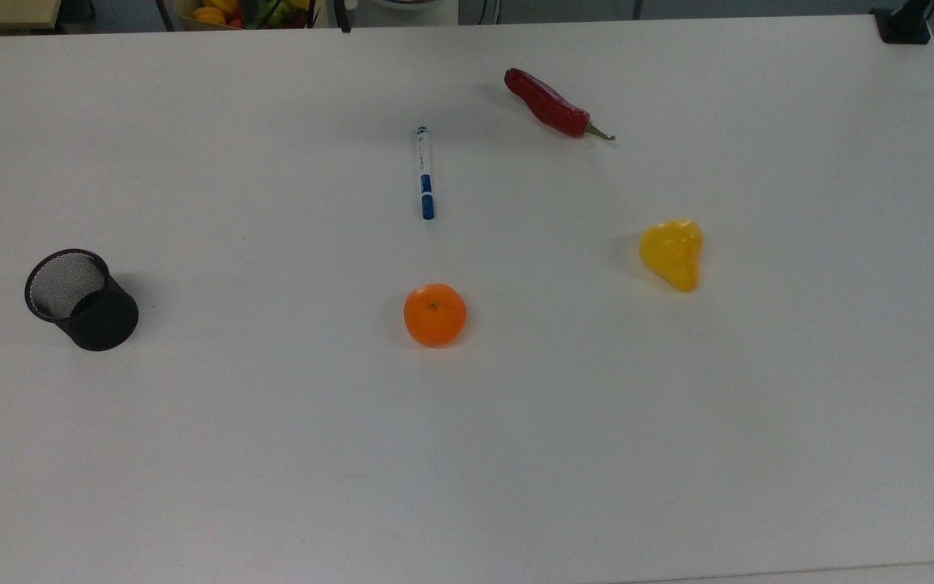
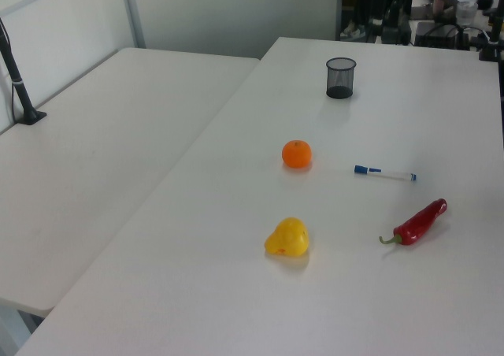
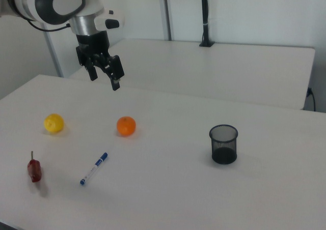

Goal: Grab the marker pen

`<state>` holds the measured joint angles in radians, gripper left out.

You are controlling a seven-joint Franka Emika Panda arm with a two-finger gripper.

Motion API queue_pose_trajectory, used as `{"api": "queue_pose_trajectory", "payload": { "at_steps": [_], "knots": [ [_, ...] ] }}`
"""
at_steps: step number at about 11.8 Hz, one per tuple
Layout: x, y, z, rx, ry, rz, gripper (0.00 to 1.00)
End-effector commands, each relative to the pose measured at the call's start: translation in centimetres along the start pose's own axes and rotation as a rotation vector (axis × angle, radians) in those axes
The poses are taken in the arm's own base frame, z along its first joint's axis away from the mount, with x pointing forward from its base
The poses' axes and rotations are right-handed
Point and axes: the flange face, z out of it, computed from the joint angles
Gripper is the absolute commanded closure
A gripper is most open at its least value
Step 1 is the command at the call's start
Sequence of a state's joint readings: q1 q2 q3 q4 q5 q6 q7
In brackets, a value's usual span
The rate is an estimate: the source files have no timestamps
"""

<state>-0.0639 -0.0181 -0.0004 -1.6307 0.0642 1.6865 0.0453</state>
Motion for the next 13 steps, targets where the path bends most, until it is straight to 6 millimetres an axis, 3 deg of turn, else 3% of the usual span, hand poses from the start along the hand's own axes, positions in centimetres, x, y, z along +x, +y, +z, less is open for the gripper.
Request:
{"api": "queue_pose_trajectory", "payload": {
  "at_steps": [1,4,8,13],
  "knots": [
    [-1.6,-0.8,-2.5,0.011,0.012,0.001,0.0],
    [-1.1,-1.1,-1.8,0.013,0.025,-0.025,0.0],
    [-0.7,-0.6,-0.9,-0.002,0.033,-0.23,0.0],
    [-0.7,-0.4,-1.0,-0.002,0.033,-0.227,0.0]
  ]
}}
